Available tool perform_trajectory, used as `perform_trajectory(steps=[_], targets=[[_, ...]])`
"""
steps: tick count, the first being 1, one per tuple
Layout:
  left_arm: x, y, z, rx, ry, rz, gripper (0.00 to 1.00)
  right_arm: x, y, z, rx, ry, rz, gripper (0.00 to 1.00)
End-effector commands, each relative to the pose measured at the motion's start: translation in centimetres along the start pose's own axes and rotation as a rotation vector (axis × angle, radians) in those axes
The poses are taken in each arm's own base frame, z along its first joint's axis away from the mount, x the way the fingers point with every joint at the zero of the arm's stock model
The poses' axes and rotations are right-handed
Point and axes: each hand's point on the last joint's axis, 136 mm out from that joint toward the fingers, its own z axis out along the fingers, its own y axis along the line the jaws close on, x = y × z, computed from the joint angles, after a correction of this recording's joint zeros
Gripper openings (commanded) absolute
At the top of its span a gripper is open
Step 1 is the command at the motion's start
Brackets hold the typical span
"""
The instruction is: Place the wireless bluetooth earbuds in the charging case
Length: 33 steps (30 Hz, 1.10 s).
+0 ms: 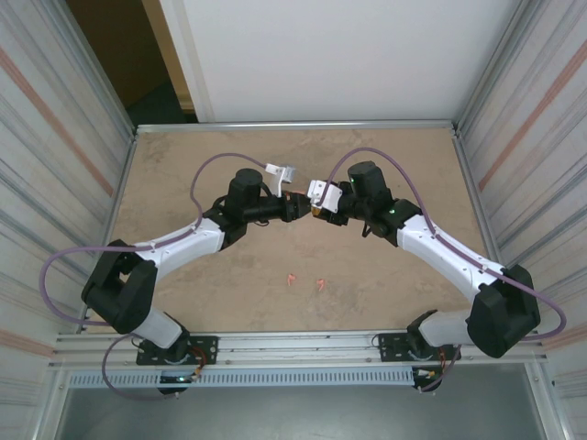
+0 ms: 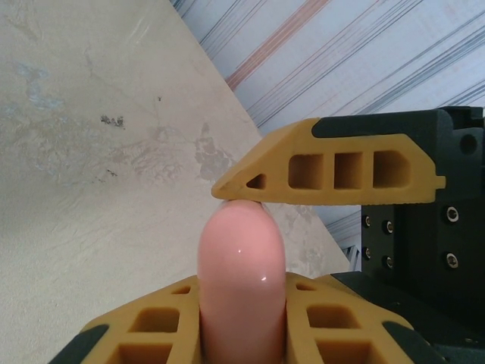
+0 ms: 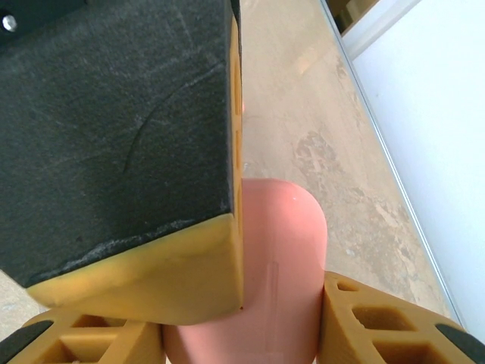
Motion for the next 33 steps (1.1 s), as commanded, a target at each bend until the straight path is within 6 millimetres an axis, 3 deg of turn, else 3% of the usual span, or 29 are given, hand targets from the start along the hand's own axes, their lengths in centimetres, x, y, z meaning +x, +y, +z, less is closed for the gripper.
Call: perform_trajectory(steps=[1, 9, 14, 23, 33], targets=[[-1.1, -2.0, -0.1, 0.057, -0.021, 0.045, 0.13, -1.0, -0.6, -0.8, 0.029, -0.034, 0.031, 0.41], [-2.2, -3.1, -1.1, 0.062, -0.069, 0.123, 0.00, -1.7, -0.7, -2.4, 0.022, -0.104, 0.097, 0.60], [-3.4, -4.3, -2.2, 0.068, -0.121, 0.222, 0.00, -2.8, -0.6, -3.8, 0.026, -0.190, 0.143, 0.73], [-5.7, -6.4, -5.2, 0.056, -0.261, 0.456, 0.00, -4.6, -1.1, -7.4, 0.046, -0.382, 0.273, 0.78], [-6.9, -9.1, -8.7, 0.086, -0.437, 0.705, 0.00, -6.7, -3.3, -10.7, 0.034, -0.621, 0.443, 0.78]])
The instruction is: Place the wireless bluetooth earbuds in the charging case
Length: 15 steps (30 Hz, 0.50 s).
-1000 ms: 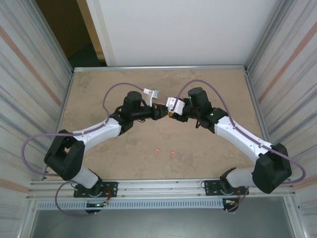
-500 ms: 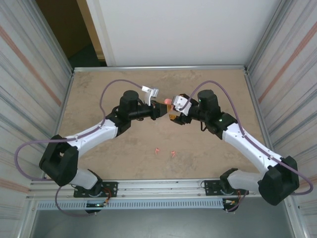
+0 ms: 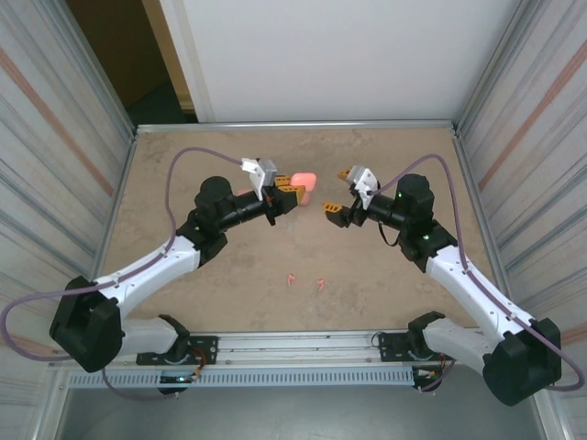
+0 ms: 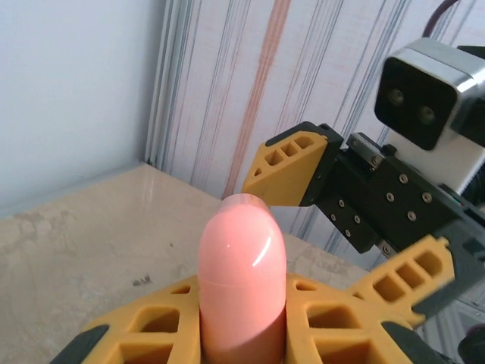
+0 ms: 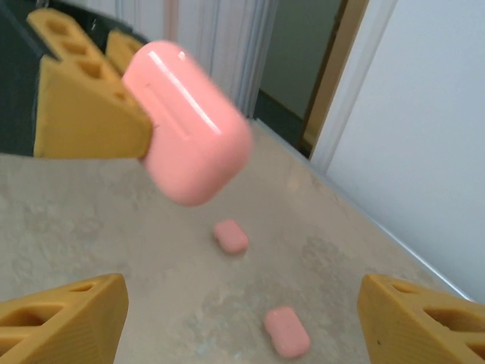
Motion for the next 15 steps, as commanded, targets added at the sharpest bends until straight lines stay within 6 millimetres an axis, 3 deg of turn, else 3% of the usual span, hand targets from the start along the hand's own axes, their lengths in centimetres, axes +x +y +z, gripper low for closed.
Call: perform_trajectory(steps=[1, 9, 15], targets=[[-3.3, -1.0, -1.2, 0.011, -0.135, 0.167, 0.00, -3.8, 0.5, -0.9, -0.062, -0.162, 0.072, 0.79], [-5.1, -2.7, -2.1, 0.074, -0.227, 0.268, 0.00, -7.6, 1.6, -0.9, -0.196, -0.265, 0.141, 0.83], [-5.9, -3.2, -1.9, 0.103, -0.249, 0.300, 0.00, -9.4, 1.3, -0.8, -0.218, -0.320, 0.161, 0.84]])
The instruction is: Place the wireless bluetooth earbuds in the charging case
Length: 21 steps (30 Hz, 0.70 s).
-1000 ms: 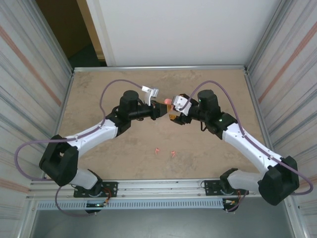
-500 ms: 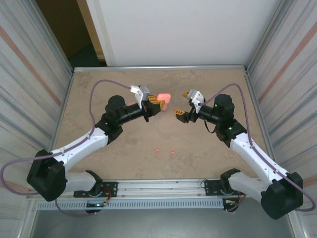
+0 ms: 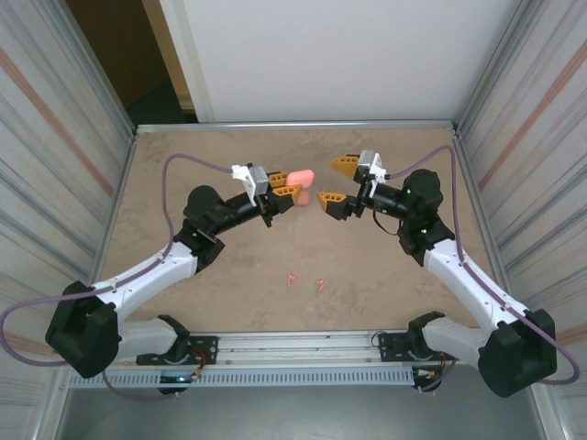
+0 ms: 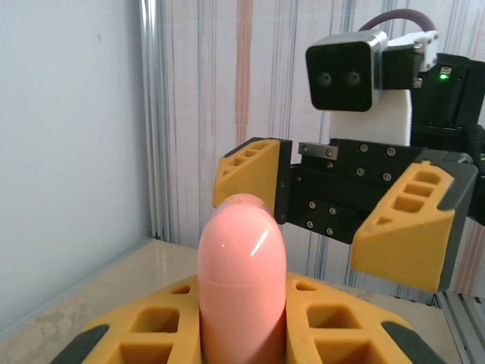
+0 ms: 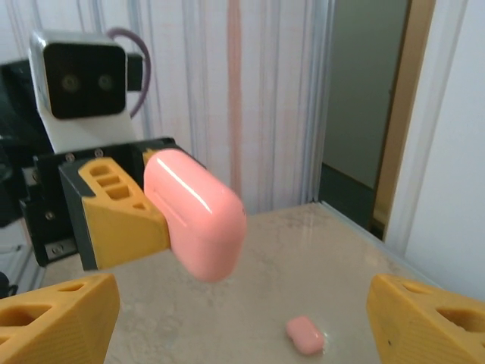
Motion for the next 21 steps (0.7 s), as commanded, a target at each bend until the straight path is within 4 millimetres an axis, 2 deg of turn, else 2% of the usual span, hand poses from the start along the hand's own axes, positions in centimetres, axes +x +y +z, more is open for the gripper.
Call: perform_trajectory(steps=[1, 11, 21], targets=[[-3.3, -0.7, -0.1, 0.037, -0.093, 0.094, 0.00, -3.3, 0.6, 0.3, -0.048, -0.086, 0.003, 0.84], [-3.7, -0.7, 0.5, 0.056, -0.100, 0.108, 0.00, -4.4, 0.0, 2.2, -0.077, -0.095, 0.039, 0.83], [-3.7, -0.7, 0.4, 0.056, -0.099, 0.105, 0.00, -4.0, -0.9, 2.8, -0.045, -0.092, 0.052, 0.83]])
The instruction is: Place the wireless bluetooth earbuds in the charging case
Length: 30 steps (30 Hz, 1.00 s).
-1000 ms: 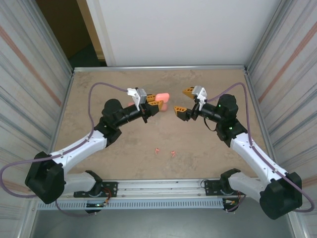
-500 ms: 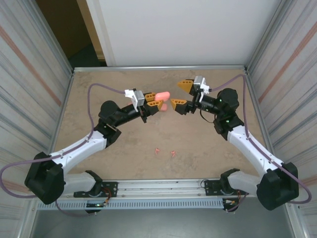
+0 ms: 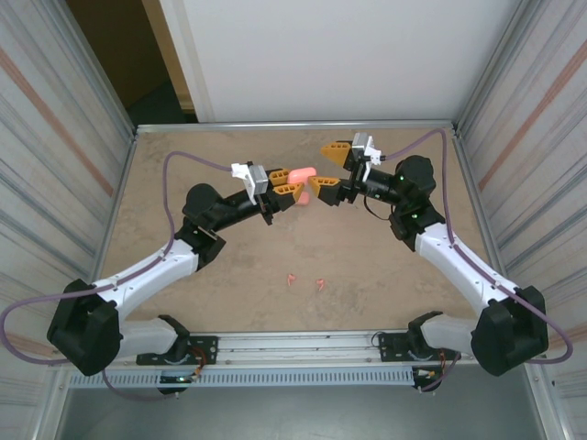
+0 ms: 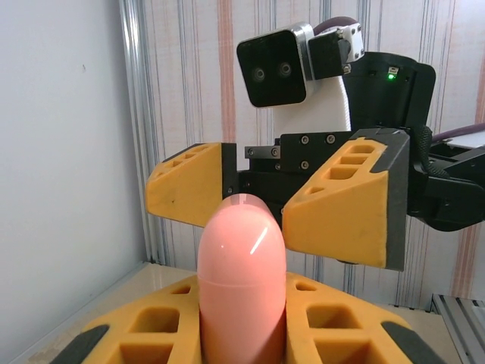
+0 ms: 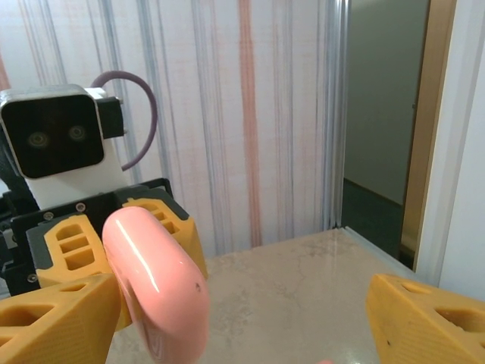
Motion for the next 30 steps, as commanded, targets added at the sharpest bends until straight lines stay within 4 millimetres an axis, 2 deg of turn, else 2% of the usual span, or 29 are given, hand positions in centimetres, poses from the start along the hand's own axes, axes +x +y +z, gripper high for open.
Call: perform_trajectory(steps=[1, 15, 30], targets=[[-2.3, -0.1, 0.1, 0.016, -0.057, 0.064, 0.00, -1.9, -0.2, 0.4, 0.014, -0.045, -0.009, 0.83], [-2.3, -0.5, 0.0, 0.037, -0.055, 0.069, 0.00, -2.0, -2.3, 0.6, 0.093, -0.022, 0.028, 0.82], [-1.9, 0.0, -0.1, 0.005, -0.032, 0.051, 0.00, -3.0, -1.7, 0.2, 0.087, -0.021, 0.009, 0.82]])
